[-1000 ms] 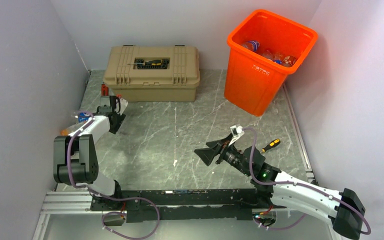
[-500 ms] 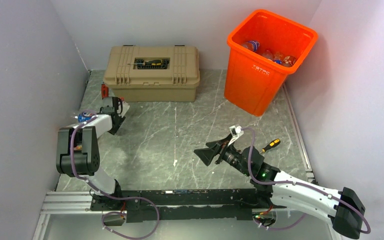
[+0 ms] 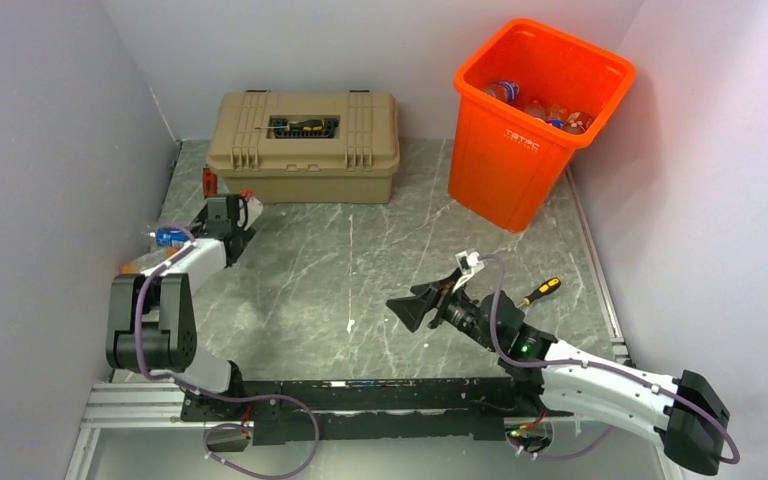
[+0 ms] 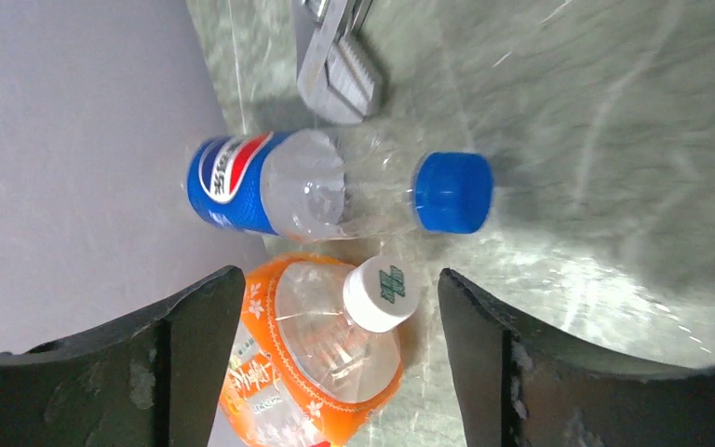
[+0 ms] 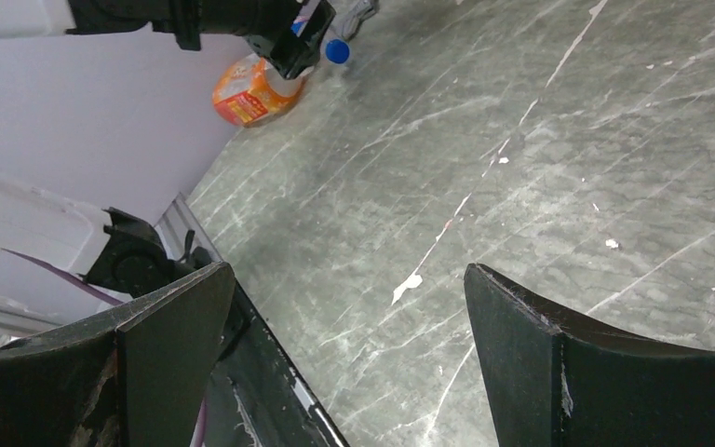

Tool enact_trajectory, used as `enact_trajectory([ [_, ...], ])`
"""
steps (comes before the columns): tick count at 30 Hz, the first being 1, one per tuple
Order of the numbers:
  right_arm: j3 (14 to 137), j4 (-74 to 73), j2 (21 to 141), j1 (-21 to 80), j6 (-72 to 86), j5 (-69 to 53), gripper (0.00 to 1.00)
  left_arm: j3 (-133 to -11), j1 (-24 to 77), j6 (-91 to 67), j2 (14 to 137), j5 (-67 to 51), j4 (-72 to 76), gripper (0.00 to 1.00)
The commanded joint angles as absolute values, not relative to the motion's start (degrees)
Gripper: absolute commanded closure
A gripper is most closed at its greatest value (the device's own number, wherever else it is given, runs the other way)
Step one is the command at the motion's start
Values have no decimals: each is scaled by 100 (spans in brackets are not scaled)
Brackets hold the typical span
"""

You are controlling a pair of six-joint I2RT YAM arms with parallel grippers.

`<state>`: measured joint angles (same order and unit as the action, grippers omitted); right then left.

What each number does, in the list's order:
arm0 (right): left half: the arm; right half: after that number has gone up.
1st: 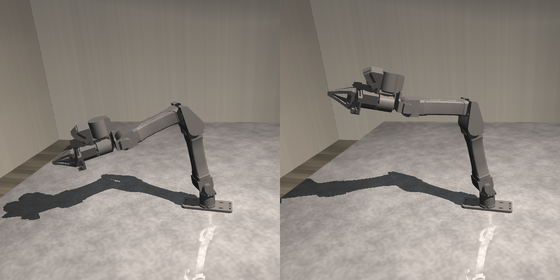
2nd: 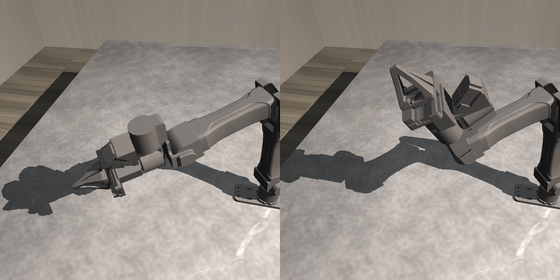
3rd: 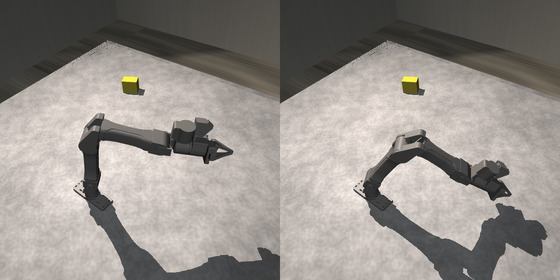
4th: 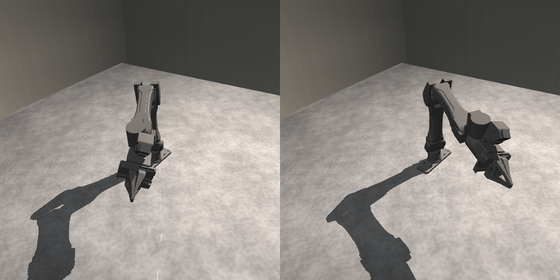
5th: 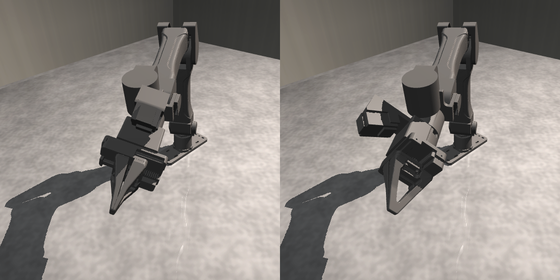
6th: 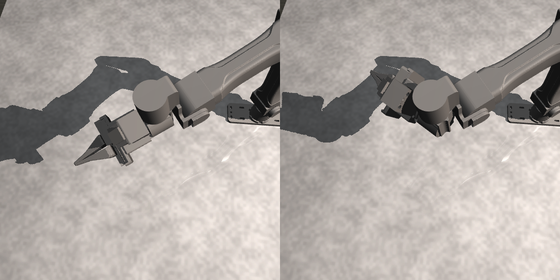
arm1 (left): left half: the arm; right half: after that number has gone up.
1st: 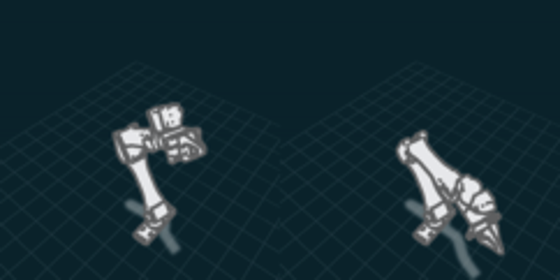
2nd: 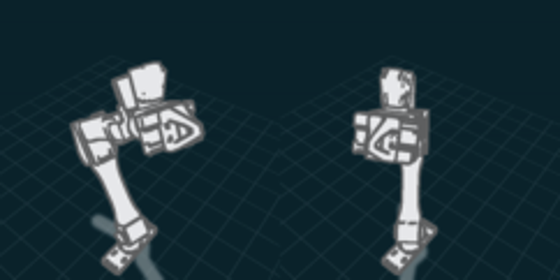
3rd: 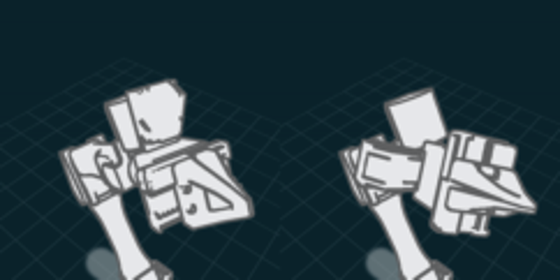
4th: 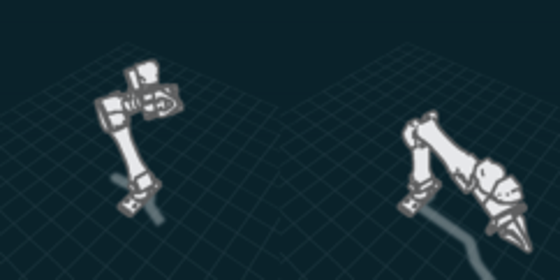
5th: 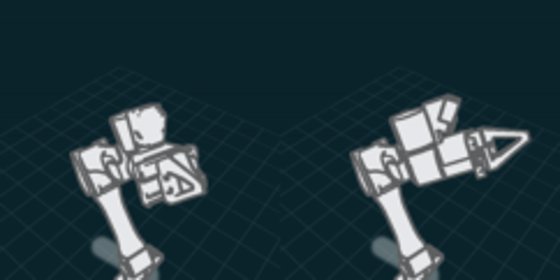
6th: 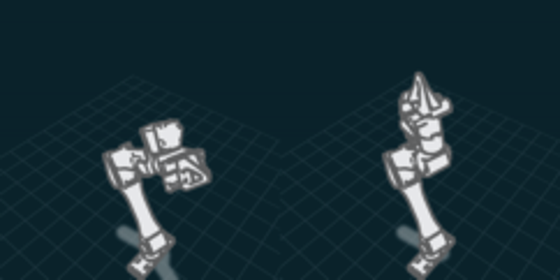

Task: Put the plastic bottles in the bin
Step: Pick up the plastic bottle from the corner of the board.

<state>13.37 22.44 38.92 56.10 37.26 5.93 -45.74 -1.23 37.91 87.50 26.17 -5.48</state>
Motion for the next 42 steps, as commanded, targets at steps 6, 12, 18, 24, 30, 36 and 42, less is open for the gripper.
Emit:
enact_trajectory([
  [6, 1451, 2809, 4331, 5634, 3750, 397, 1, -4653, 238, 4220, 8491, 1624, -626, 13],
  [12, 1500, 2746, 4401, 5634, 3706, 434, 1, -4844, 242, 4422, 8947, 1587, -396, 15],
  [18, 1547, 2692, 4474, 5634, 3633, 487, 1, -5042, 253, 4771, 9446, 1609, -170, 19],
  [24, 1582, 2707, 4568, 5634, 3621, 498, 1, -4778, 255, 4943, 9590, 1752, 198, 25],
  [30, 1545, 2733, 4588, 5634, 3662, 502, 1, -4582, 255, 5216, 9532, 2015, 529, 30],
  [36, 1493, 2632, 4400, 5634, 3667, 558, 1, -4500, 246, 5291, 9564, 2177, 535, 32],
  [42, 1443, 2549, 4265, 5634, 3673, 604, 1, -4362, 247, 5309, 9516, 2197, 449, 38],
])
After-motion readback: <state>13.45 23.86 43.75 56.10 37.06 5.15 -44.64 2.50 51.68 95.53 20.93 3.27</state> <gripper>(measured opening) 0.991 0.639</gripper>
